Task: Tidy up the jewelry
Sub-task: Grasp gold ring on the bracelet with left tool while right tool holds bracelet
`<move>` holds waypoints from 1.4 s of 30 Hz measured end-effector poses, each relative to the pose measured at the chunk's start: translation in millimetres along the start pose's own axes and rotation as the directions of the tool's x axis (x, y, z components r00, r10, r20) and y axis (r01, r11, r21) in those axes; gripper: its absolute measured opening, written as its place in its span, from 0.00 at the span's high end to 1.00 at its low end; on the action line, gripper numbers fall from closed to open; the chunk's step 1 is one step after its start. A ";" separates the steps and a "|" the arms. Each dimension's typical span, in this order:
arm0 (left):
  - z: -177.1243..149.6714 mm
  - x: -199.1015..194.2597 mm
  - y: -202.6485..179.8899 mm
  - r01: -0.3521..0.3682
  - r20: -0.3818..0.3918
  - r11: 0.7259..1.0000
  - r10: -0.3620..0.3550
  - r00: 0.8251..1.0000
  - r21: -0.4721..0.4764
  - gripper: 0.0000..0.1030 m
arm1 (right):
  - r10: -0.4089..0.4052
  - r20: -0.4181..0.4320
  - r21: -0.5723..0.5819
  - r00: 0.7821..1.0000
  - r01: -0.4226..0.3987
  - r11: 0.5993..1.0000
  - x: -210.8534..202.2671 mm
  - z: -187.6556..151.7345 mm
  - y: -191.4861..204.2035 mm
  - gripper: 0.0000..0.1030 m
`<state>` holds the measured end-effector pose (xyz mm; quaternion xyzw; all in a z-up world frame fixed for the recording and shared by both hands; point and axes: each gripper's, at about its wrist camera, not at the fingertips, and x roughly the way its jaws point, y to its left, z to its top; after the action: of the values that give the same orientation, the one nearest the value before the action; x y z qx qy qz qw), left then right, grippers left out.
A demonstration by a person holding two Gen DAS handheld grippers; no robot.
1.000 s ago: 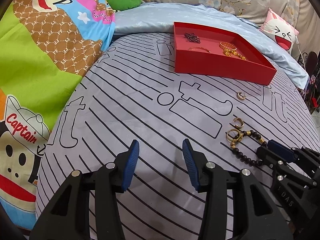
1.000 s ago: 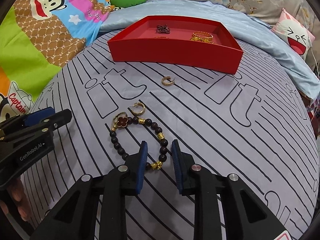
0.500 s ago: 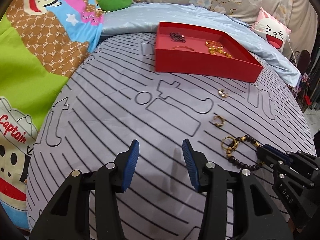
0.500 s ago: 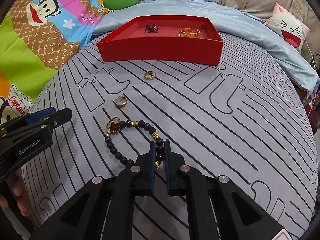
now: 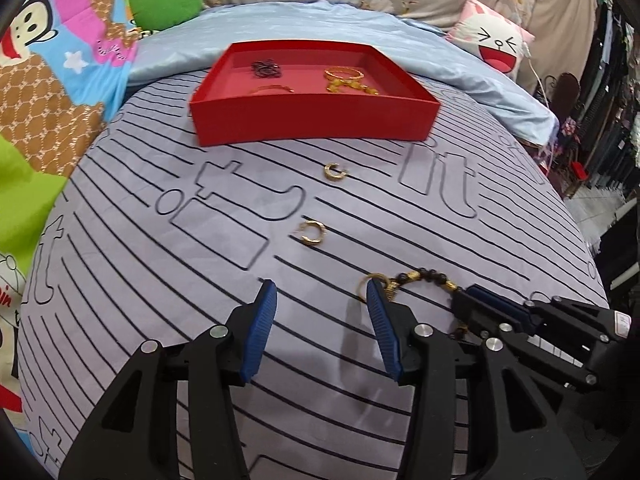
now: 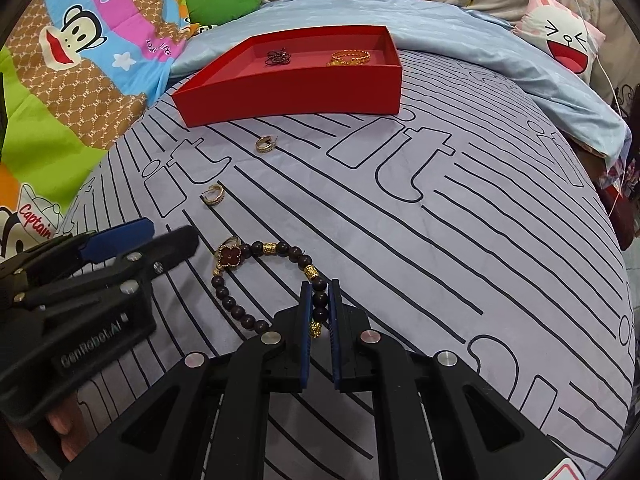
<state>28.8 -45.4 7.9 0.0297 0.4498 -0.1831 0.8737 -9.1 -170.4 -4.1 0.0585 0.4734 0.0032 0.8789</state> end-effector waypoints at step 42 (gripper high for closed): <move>4.7 9.5 -35.4 0.124 0.002 0.990 -0.125 0.992 0.072 0.80 | 0.040 -0.023 0.050 0.999 -0.039 0.998 -8.3 -5.5 -27.2 0.93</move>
<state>25.2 -82.3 7.2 0.0322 0.4409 -0.2534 0.8604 -19.6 -197.4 -3.1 0.0897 0.4826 0.0095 0.8712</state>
